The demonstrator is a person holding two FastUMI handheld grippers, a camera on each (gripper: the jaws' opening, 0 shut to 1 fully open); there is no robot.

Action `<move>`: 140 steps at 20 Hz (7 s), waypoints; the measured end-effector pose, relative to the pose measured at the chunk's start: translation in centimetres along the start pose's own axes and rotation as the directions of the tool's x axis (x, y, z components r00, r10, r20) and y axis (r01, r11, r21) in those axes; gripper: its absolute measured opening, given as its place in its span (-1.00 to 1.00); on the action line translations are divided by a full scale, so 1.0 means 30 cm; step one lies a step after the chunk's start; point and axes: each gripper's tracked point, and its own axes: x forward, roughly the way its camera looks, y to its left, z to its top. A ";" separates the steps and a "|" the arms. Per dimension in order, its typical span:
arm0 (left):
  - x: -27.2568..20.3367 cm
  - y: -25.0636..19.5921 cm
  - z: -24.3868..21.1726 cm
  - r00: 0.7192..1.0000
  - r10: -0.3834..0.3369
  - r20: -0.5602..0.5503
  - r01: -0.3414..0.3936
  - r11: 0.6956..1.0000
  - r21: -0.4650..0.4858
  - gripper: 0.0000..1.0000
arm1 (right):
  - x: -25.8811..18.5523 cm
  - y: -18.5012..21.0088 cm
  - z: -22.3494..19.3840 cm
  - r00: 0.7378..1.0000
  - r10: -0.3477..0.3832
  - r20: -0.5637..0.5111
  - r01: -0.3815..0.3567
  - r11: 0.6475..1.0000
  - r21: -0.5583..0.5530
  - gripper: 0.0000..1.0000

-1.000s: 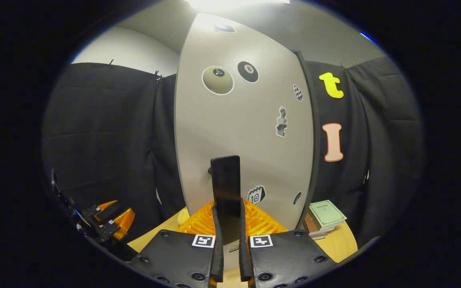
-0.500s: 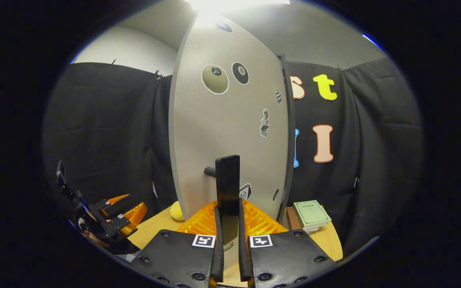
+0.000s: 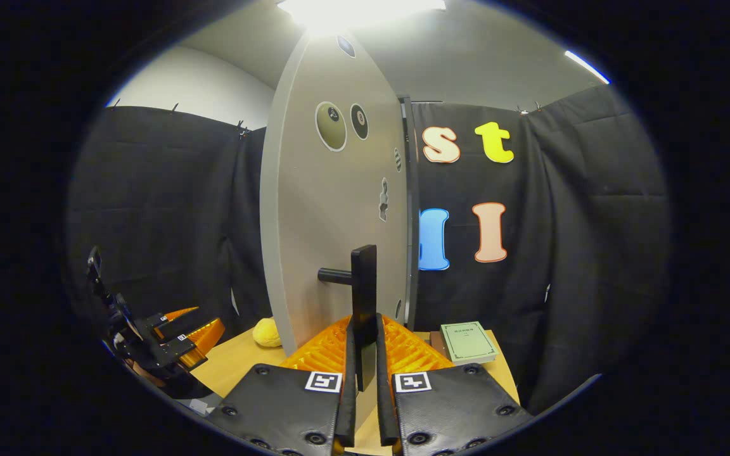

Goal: Open the cabinet door with the right hand, grasp the bottle in the cabinet with the left hand and place it on the coaster, then close the cabinet door with the right hand.

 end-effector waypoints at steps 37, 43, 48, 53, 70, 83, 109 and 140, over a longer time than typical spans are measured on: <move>0.858 -0.194 0.248 0.991 -0.126 -0.041 0.126 0.992 -0.014 0.34 | -0.059 -0.418 -0.095 0.924 -0.382 0.008 0.381 0.923 0.056 0.96; 1.041 -0.208 0.184 0.983 -0.172 -0.064 0.171 0.985 -0.011 0.34 | -0.057 -0.436 -0.126 0.890 -0.454 -0.029 0.455 0.886 0.093 0.97; 1.165 -0.207 0.103 0.979 -0.174 -0.105 0.174 0.985 -0.010 0.34 | -0.051 -0.442 -0.133 0.871 -0.490 -0.039 0.491 0.864 0.112 0.96; 1.248 -0.183 0.008 0.976 -0.155 -0.153 0.157 0.988 -0.004 0.34 | -0.044 -0.454 -0.143 0.854 -0.518 -0.052 0.521 0.846 0.115 0.87; 1.061 -0.106 0.070 0.984 -0.138 -0.110 0.138 0.990 -0.007 0.22 | 0.038 -0.442 -0.168 0.903 -0.425 -0.060 0.429 0.896 0.116 0.96; 0.674 0.115 -0.036 0.993 0.010 -0.120 -0.012 1.000 -0.018 0.22 | 0.085 -0.373 -0.180 0.964 -0.261 -0.053 0.265 0.961 0.076 0.97; 0.095 0.306 -0.731 0.954 0.147 -0.260 -0.162 0.986 -0.037 0.22 | 0.040 -0.386 -0.193 0.958 -0.286 -0.026 0.287 0.954 0.091 0.87; 0.003 0.269 -0.629 0.938 0.262 -0.226 -0.247 0.965 0.090 0.32 | 0.043 -0.352 -0.188 0.967 -0.252 -0.029 0.253 0.961 0.108 0.96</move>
